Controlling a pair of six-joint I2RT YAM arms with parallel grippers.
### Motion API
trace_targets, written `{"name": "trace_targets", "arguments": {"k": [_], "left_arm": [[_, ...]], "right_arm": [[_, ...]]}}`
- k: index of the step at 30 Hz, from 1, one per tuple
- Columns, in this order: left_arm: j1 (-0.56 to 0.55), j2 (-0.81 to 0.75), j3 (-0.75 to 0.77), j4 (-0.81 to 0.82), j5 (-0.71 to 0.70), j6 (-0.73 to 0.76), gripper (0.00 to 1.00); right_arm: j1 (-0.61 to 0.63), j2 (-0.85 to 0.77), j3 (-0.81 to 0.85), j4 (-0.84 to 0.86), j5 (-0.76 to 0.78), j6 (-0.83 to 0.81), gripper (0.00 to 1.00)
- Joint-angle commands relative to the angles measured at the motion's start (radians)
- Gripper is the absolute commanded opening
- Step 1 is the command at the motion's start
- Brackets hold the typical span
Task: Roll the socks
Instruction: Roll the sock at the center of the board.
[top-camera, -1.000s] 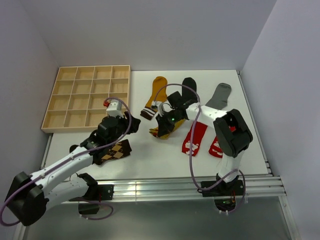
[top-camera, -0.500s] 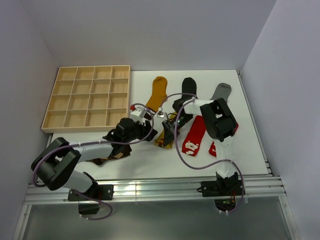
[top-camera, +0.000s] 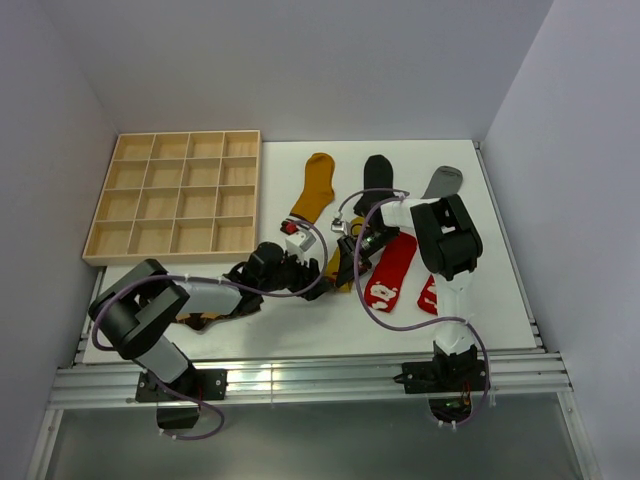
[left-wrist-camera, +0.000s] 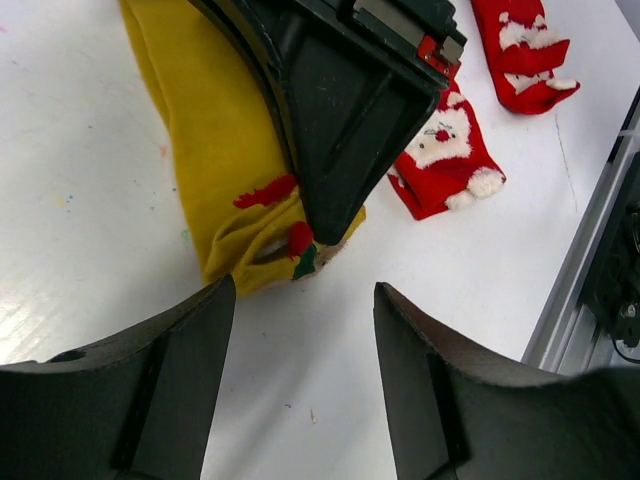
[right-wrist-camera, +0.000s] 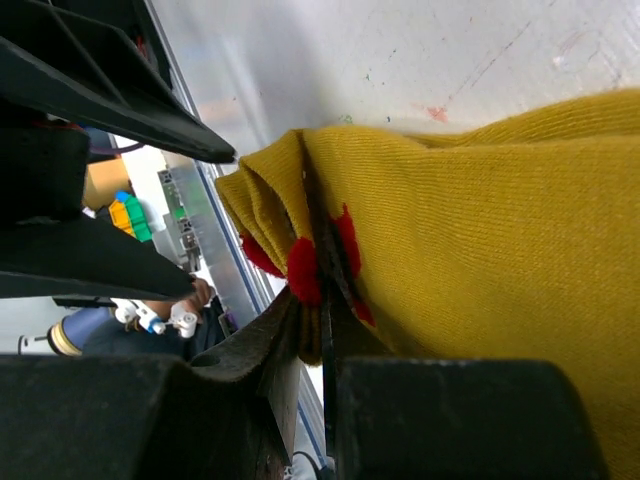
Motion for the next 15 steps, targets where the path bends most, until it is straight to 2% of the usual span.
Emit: {"name": "trace_targets", "arguments": {"k": [1,15], "left_arm": [[-0.007,0.02,0.027,0.07,0.025,0.019,0.64],[-0.019,0.147,0.099,0.093,-0.065,0.034,0.61]], "right_arm": [[-0.012,-0.037,0.004,0.004,0.0,0.007,0.0],[-0.049,-0.012,0.004,-0.068,-0.019,-0.059,0.0]]}}
